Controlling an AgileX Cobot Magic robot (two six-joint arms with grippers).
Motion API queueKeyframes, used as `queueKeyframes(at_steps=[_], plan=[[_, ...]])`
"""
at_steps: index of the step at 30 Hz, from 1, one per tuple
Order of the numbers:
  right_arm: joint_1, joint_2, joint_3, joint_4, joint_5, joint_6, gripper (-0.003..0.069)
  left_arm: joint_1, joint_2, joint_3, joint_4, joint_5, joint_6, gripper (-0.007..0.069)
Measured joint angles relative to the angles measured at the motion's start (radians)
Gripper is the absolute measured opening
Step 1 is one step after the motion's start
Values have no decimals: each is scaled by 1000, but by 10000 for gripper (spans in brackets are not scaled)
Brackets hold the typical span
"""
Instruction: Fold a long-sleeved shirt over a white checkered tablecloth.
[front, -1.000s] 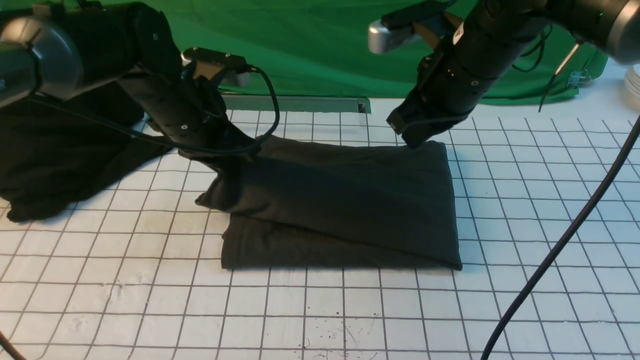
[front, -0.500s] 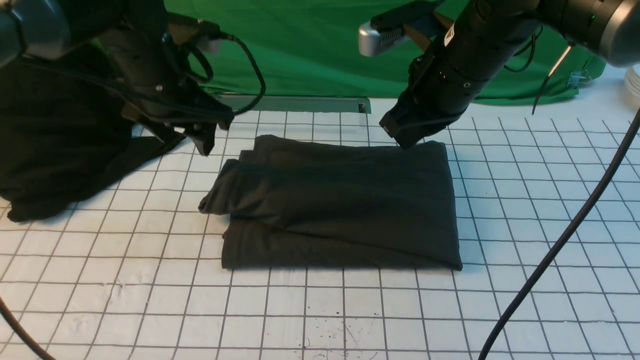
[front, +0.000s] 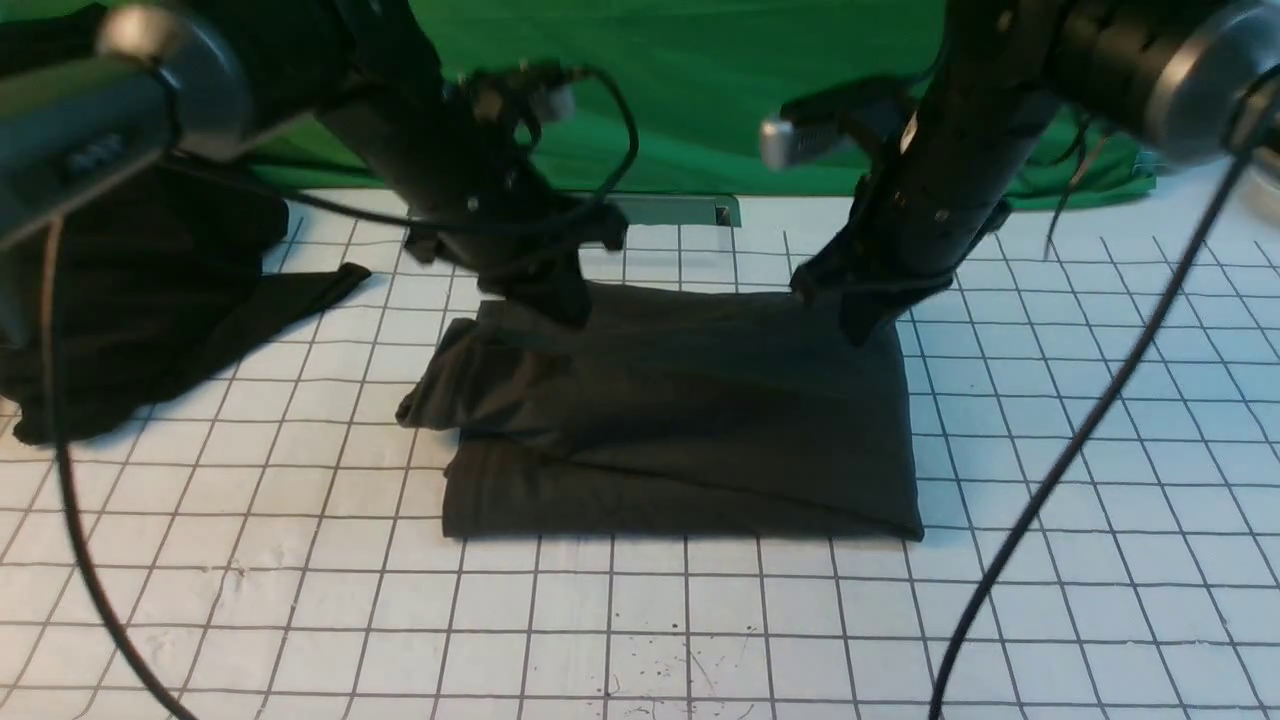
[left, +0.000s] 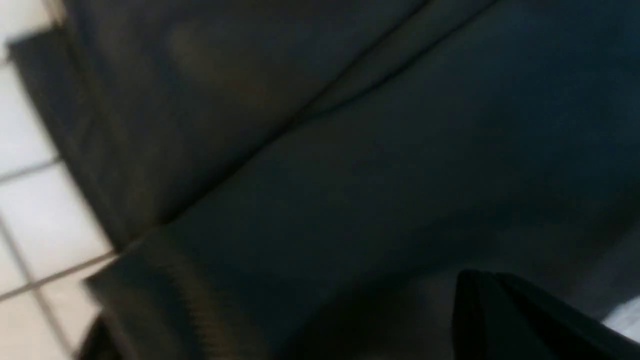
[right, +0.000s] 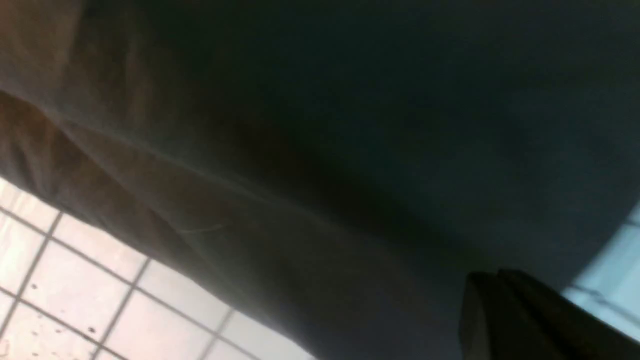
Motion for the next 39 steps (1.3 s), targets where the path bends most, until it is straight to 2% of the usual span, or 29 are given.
queueKeyframes(at_steps=[7,16,24,27,33,39], plan=[[0,83,0,27,21,0,-7,37,61,4,145,53,-73,-1],[-1,92,0,27,23,-1,-7,37,54,-2,160,51,-74,-1],[-1,-14,0,23,23,-6,-7,-7,-60,-23,74,54,-3,-1],[-1,-16,29,24,24,-5,-7,-40,-60,11,76,43,0,-1],[-1,-8,164,22,-36,-4,-7,-31,-4,158,130,-31,-20,-1],[-2,-7,223,0,-79,-11,-7,-29,-5,160,149,-30,-22,-1]])
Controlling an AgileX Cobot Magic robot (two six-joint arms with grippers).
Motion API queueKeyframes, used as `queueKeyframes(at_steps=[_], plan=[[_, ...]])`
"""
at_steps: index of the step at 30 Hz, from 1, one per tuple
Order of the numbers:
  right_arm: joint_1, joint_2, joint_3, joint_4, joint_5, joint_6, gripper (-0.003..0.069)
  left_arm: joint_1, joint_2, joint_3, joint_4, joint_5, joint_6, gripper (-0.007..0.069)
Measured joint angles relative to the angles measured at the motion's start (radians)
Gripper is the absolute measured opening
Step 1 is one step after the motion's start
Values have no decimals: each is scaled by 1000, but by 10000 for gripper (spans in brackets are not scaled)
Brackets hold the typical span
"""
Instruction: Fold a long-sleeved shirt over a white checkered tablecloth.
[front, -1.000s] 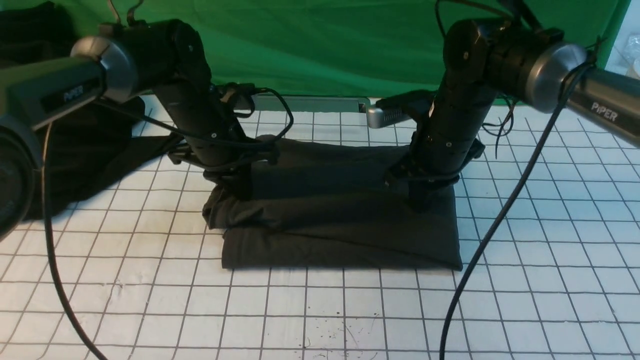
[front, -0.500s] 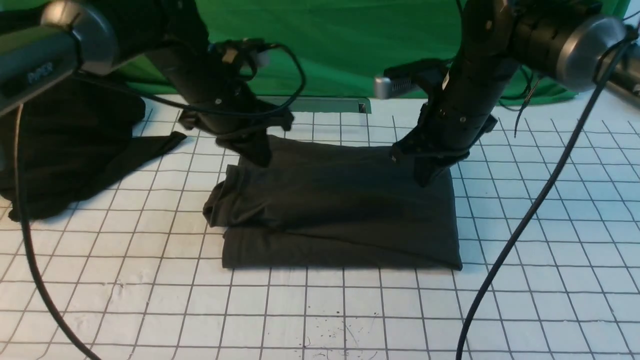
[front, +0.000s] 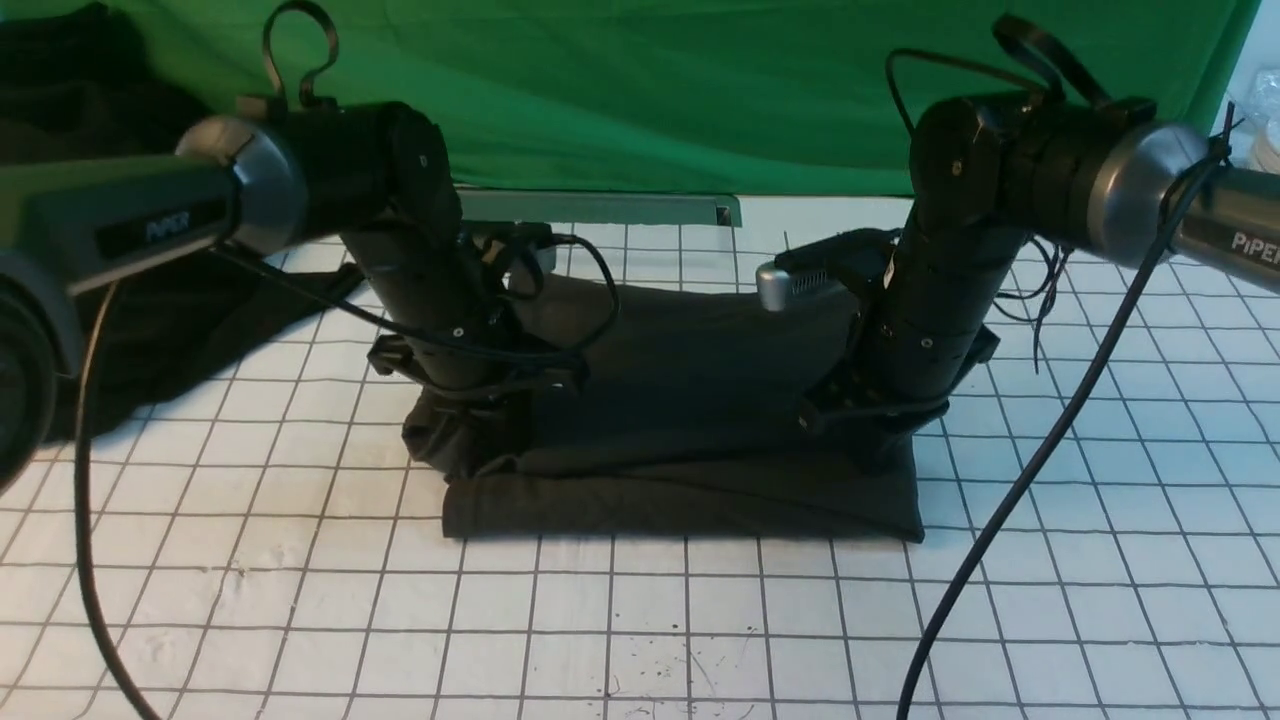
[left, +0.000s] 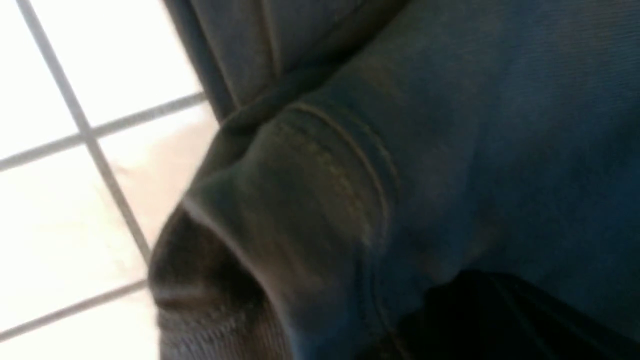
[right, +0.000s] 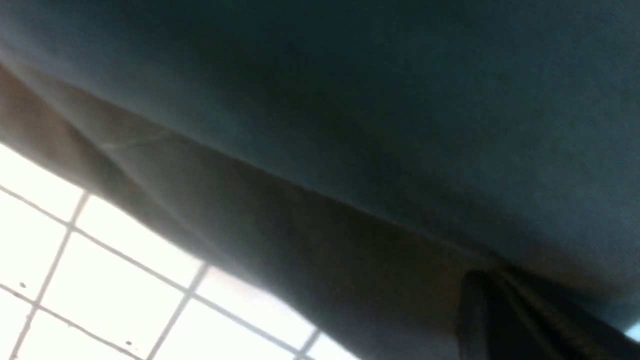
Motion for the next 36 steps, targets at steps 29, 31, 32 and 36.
queueKeyframes(at_steps=[29,31,32,36], plan=[[-29,-1684,852,-22,-983,-129,-7,0,-1529,700,52,-302,-127,-1],[-29,-1809,1005,-23,-1132,-134,-7,0,-1672,835,63,-379,-170,-1],[-29,-1831,1033,-23,-1161,-132,-6,0,-1700,860,66,-400,-181,-1],[-29,-2001,1244,-22,-1445,-123,-3,0,-1926,1074,72,-518,-279,-1]])
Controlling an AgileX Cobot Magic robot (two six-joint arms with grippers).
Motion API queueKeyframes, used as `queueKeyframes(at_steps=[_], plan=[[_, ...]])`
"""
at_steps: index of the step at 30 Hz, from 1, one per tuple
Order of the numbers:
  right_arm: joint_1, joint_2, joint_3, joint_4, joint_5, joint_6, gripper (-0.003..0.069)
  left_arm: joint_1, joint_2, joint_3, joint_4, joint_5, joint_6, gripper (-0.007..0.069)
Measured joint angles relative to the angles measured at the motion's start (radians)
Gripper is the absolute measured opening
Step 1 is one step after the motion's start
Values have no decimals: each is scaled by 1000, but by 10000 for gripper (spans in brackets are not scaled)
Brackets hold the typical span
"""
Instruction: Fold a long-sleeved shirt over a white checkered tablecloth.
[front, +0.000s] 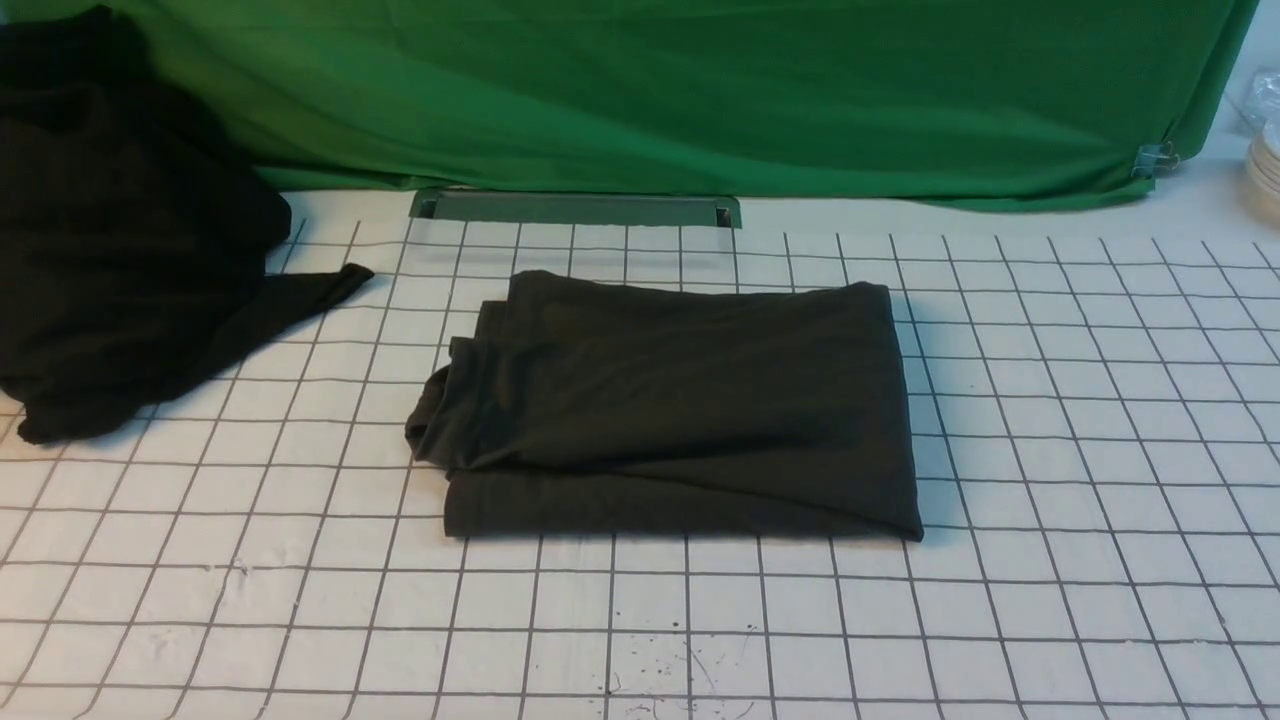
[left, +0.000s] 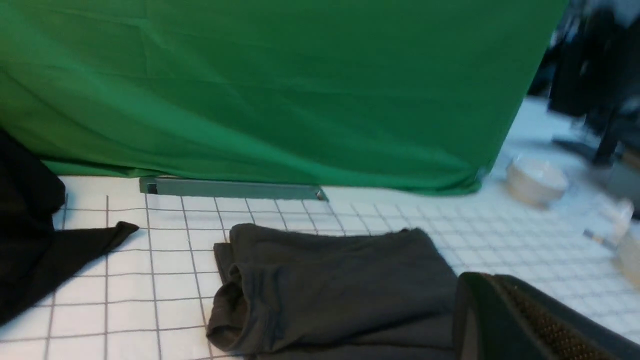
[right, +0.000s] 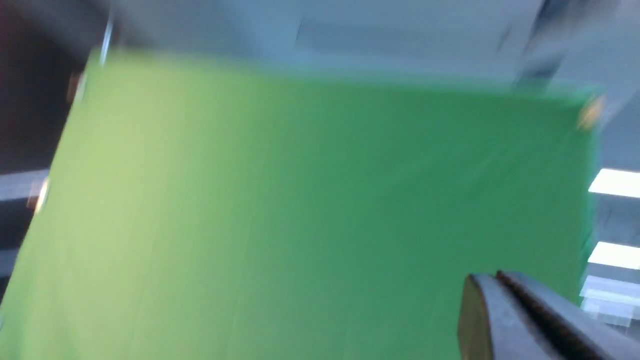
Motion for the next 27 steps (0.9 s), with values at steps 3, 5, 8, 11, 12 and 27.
queueKeyframes(at_steps=[3,5,8,11,12,27], plan=[[0,-64,61,0,-96,-4,-2,0,-99,109,0,-58,-36,0],[0,-76,70,0,-120,-4,-2,0,-132,155,0,-86,-78,0],[0,-78,75,0,-134,-4,0,0,-138,177,0,-103,-117,0],[0,-78,75,0,-128,-4,3,0,-139,177,0,-113,-123,0],[0,-78,75,0,-120,-4,6,0,-139,177,0,-114,-125,0],[0,-78,76,2,81,-4,52,0,-139,177,0,-113,-132,1]])
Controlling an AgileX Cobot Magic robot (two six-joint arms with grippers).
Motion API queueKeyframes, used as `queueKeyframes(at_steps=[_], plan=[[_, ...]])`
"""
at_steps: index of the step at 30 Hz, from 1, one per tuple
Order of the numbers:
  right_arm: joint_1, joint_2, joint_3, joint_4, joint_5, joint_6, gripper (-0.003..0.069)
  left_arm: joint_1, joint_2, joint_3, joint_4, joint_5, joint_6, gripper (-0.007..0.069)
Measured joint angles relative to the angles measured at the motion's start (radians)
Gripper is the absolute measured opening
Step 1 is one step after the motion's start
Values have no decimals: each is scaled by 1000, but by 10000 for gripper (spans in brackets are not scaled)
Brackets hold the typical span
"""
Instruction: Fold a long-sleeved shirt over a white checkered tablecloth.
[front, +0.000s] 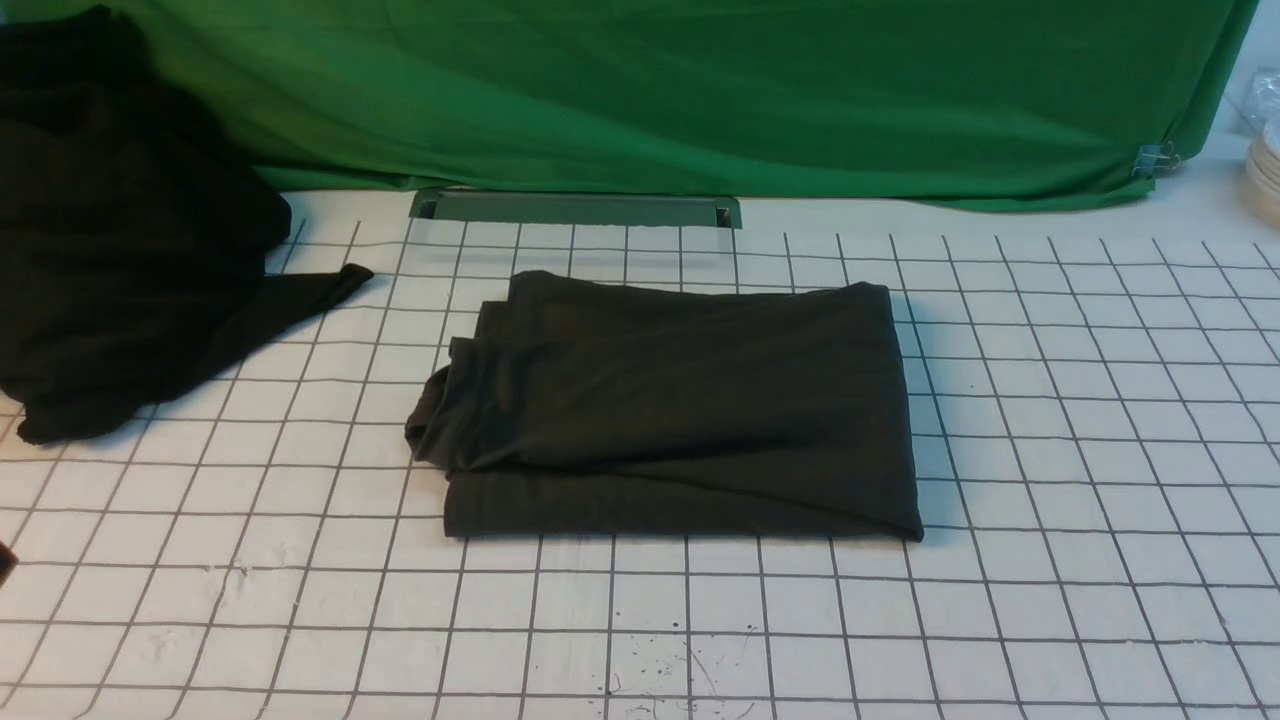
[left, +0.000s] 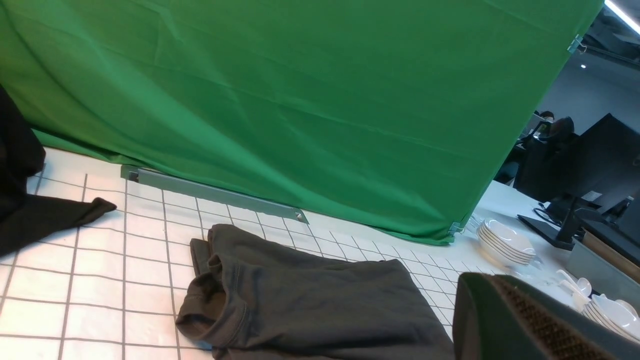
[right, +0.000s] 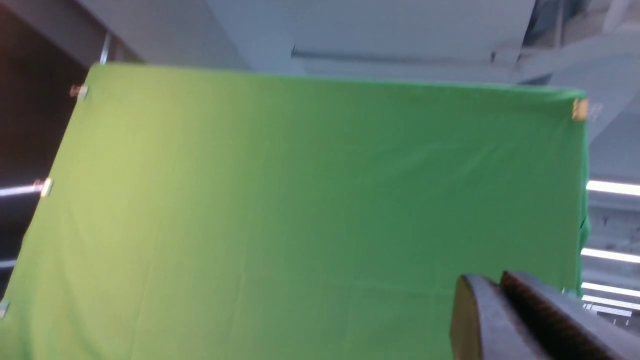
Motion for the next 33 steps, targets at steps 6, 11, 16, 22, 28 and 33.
queueKeyframes(at_steps=[6,11,16,22,28,33], plan=[[0,0,0,1,51,0,64,0,0,0,0,0,0,1],[0,0,0,4,81,0,76,0,0,0,0,0,0,1],[0,0,0,9,81,0,87,0,0,0,0,0,0,1],[0,0,0,11,81,0,102,0,0,0,0,0,0,4],[0,0,0,13,81,0,113,0,0,0,0,0,1,4],[0,0,0,13,81,0,124,0,0,0,0,0,1,4]])
